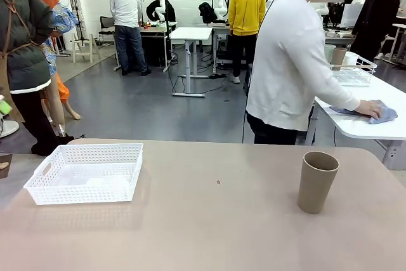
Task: Clean and organize the cups into the basket.
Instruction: Pick up the Organizing basket and move it to the center of the table, then pick up the Reusable plastic cup from the right side of the table and place it inside the Organizing basket.
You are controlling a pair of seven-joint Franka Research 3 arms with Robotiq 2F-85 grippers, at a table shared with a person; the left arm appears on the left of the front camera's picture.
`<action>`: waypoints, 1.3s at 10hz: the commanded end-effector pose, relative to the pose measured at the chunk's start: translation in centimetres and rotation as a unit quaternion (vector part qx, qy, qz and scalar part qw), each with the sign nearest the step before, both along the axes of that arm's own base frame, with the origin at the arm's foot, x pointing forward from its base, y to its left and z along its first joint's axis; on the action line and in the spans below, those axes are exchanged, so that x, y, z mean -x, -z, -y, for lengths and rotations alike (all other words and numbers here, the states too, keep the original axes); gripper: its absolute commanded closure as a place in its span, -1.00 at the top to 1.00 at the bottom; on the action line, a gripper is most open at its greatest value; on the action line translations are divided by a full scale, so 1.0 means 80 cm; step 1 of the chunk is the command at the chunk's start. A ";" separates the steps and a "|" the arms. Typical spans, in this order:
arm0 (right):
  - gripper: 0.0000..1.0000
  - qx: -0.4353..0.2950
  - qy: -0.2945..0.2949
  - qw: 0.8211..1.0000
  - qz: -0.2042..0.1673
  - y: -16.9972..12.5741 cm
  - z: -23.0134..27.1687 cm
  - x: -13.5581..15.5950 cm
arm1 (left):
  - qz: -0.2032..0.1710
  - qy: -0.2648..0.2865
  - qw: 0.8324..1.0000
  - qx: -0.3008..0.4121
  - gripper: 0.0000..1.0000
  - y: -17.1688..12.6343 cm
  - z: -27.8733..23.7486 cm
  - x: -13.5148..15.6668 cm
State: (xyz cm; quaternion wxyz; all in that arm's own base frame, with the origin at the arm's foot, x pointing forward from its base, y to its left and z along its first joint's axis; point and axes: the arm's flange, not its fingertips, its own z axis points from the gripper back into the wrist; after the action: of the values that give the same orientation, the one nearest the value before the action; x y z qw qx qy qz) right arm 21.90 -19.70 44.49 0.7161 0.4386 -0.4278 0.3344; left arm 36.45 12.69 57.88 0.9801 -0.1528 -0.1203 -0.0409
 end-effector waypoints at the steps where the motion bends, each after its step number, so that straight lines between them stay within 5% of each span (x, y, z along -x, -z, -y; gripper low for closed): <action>1: 1.00 0.019 0.006 0.999 0.032 0.022 -0.013 -0.042 | -0.021 -0.045 0.992 -0.119 1.00 0.034 0.052 -0.017; 3: 1.00 0.064 -0.014 0.998 0.019 0.047 -0.020 -0.075 | -0.005 -0.080 0.982 -0.170 1.00 0.060 0.096 -0.033; 6: 1.00 0.068 -0.041 0.995 -0.064 0.080 0.004 -0.089 | 0.041 -0.133 0.962 -0.235 1.00 0.111 0.118 -0.055; 7: 1.00 0.063 -0.023 0.998 -0.012 0.062 -0.023 -0.081 | 0.037 -0.132 0.962 -0.238 1.00 0.122 0.118 -0.059; 9: 1.00 0.063 -0.023 0.998 -0.012 0.062 -0.023 -0.081 | 0.015 -0.124 0.974 -0.188 1.00 0.126 0.111 -0.060; 13: 1.00 0.063 -0.023 0.998 -0.012 0.062 -0.023 -0.081 | 0.031 -0.120 0.968 -0.220 1.00 0.123 0.117 -0.056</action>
State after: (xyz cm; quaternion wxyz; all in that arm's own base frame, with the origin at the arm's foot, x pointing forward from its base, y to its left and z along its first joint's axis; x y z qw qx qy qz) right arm 28.50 -18.30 39.72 0.7418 0.4025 -0.3820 0.3765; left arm 41.06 3.44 47.94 0.9838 0.0776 -0.1549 0.0469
